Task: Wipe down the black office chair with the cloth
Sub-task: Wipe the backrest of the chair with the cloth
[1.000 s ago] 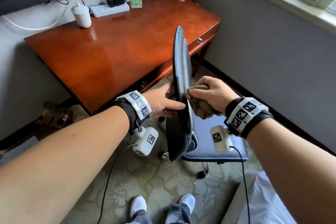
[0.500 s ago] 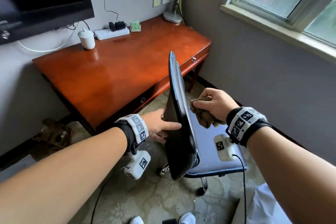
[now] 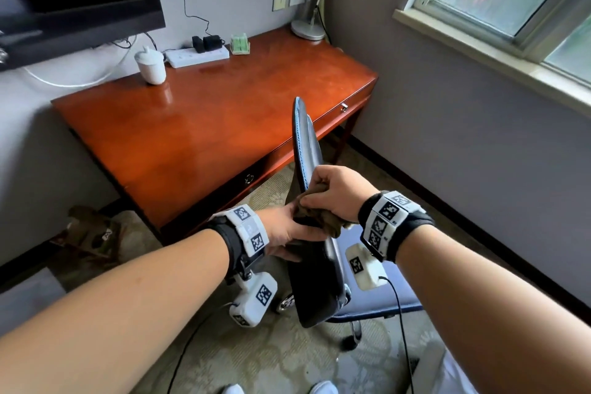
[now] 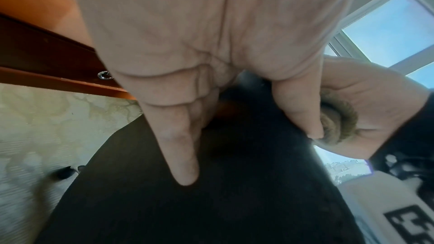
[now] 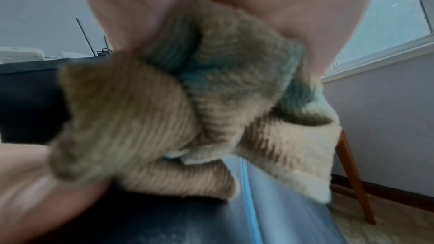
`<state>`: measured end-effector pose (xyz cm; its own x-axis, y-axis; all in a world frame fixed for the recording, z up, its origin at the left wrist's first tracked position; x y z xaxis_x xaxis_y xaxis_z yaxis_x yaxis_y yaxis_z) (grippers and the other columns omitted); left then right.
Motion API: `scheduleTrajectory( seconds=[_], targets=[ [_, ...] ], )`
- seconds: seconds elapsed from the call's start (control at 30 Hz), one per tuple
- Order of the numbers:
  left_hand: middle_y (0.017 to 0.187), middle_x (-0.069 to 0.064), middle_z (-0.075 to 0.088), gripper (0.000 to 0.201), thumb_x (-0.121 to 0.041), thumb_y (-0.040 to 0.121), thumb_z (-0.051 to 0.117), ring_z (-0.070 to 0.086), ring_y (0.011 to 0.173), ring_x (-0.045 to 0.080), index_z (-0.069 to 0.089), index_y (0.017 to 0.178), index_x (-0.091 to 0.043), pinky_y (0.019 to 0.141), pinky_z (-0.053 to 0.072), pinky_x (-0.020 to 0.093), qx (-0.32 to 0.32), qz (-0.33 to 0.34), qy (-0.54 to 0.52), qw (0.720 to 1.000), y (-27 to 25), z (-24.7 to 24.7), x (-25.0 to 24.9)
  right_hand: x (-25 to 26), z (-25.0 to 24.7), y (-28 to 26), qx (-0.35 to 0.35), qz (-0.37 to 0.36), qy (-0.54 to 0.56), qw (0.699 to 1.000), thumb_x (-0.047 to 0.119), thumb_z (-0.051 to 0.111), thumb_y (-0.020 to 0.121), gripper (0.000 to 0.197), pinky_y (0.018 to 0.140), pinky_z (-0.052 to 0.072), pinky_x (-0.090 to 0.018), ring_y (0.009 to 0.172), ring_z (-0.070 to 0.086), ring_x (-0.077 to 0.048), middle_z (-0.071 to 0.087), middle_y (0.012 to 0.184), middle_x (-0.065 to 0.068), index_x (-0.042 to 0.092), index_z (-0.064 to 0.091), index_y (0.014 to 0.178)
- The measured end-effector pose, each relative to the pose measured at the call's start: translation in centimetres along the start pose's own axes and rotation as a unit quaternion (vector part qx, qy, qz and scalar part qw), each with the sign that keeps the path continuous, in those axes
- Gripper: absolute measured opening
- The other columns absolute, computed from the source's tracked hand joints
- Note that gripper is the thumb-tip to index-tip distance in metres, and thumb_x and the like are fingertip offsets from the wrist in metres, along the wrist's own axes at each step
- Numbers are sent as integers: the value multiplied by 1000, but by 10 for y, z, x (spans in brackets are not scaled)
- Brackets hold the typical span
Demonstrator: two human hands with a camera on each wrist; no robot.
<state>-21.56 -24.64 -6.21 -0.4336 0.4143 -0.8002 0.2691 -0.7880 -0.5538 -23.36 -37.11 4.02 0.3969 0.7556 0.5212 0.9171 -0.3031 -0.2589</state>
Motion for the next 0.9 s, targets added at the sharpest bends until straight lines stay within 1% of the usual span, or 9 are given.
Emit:
scheduleTrajectory(
  seconds=[0.2,0.27,0.33,0.37,0.47,0.53,0.63,0.8,0.9],
  targets=[
    [119,7,77,66,-15,77,91,74,111,30,59,133,-31,100,57,58,-21,7,-32,999,-2,-4,-4,3,-7,29,-69,-6,44,997,37,82,81,30,36,46,-24,54,61,-15,67,75,1,15,62,86],
    [103,5,78,54,-6,87,83,78,91,19,59,132,-25,87,65,42,-24,18,-22,999,-4,-6,-9,0,-7,34,-68,-7,65,996,36,82,81,30,36,49,-28,51,61,-15,67,72,1,14,61,85],
    [88,-2,75,40,-3,92,77,75,70,4,60,124,-21,64,60,20,-35,33,11,999,-7,-6,-15,-6,-4,34,-26,-14,65,997,35,83,80,29,40,55,-39,50,60,-17,66,68,2,17,60,81],
    [88,-3,74,37,-3,93,76,74,66,1,60,122,-20,60,58,17,-36,37,17,999,-8,-4,-16,-10,-2,32,2,-20,60,998,36,84,79,30,45,57,-45,52,60,-18,65,67,2,19,58,78],
    [102,5,73,45,-1,91,77,76,78,5,60,130,-16,68,61,22,-36,33,8,999,-8,2,-13,-16,-2,33,35,-36,31,998,37,85,77,32,51,58,-45,53,60,-15,65,65,4,22,57,73],
    [117,12,74,58,0,87,81,78,100,22,58,137,-17,86,65,39,-28,19,-35,999,-6,3,-7,-10,-6,41,5,-50,45,998,33,85,80,31,44,55,-38,47,58,-14,66,63,2,18,58,75],
    [130,16,72,73,-6,79,90,70,119,39,56,142,-25,108,52,58,-17,10,-59,998,-4,0,-1,-1,-11,55,-49,-58,78,994,29,82,84,32,37,49,-29,41,55,-11,65,61,3,9,57,81],
    [129,17,72,75,-29,66,101,68,122,40,65,132,-29,112,48,58,-38,-4,-28,999,2,-4,4,-9,-2,47,-28,-87,73,993,26,82,82,36,37,47,-27,45,52,-8,58,62,5,17,50,71],
    [128,19,72,63,-17,72,95,69,121,40,67,128,-26,110,50,60,-58,-3,-37,998,1,0,6,-19,5,30,-6,-126,55,990,28,83,81,40,45,41,-17,50,48,-1,57,65,7,20,46,68]
  ],
)
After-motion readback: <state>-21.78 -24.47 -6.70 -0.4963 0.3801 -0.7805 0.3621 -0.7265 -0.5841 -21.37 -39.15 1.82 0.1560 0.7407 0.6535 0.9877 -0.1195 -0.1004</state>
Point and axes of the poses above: each hand's wrist, its own y-axis towards the middle knuckle, its own z-axis out of the palm, x = y × z, the point moved 6 cm from there along y, towards the middle knuckle
